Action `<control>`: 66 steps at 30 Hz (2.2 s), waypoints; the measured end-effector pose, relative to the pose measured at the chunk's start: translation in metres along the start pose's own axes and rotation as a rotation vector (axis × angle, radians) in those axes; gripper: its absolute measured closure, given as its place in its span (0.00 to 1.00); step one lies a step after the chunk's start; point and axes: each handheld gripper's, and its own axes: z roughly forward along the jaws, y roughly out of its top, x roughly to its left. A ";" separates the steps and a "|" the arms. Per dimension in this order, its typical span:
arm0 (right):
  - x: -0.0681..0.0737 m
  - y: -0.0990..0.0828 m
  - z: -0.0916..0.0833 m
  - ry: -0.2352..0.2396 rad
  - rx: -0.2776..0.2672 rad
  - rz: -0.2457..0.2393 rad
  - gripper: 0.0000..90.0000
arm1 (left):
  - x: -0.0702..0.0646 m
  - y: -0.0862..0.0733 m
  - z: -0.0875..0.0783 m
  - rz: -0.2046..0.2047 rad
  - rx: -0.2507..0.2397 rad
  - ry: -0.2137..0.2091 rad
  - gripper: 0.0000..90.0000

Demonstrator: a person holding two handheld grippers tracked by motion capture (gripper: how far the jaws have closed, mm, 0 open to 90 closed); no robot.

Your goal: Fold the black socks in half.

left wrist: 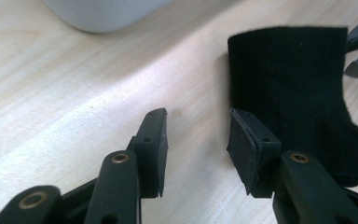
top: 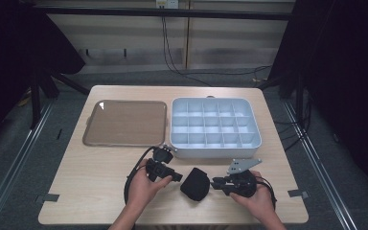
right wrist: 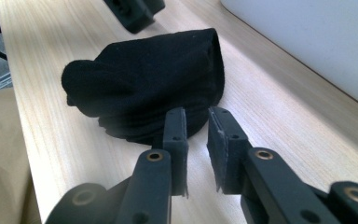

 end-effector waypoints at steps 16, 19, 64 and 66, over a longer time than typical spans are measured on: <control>-0.003 0.000 -0.002 -0.022 -0.008 0.022 0.80 | -0.020 -0.010 0.007 0.042 0.036 -0.036 0.65; -0.003 0.000 -0.002 -0.023 -0.010 0.019 0.80 | -0.024 -0.011 0.009 0.045 0.036 -0.042 0.65; -0.006 0.004 0.004 -0.100 0.002 0.039 0.61 | -0.050 -0.005 0.020 0.102 0.044 -0.079 0.68; -0.007 0.005 0.004 -0.101 0.002 0.040 0.61 | -0.052 -0.005 0.021 0.101 0.043 -0.081 0.68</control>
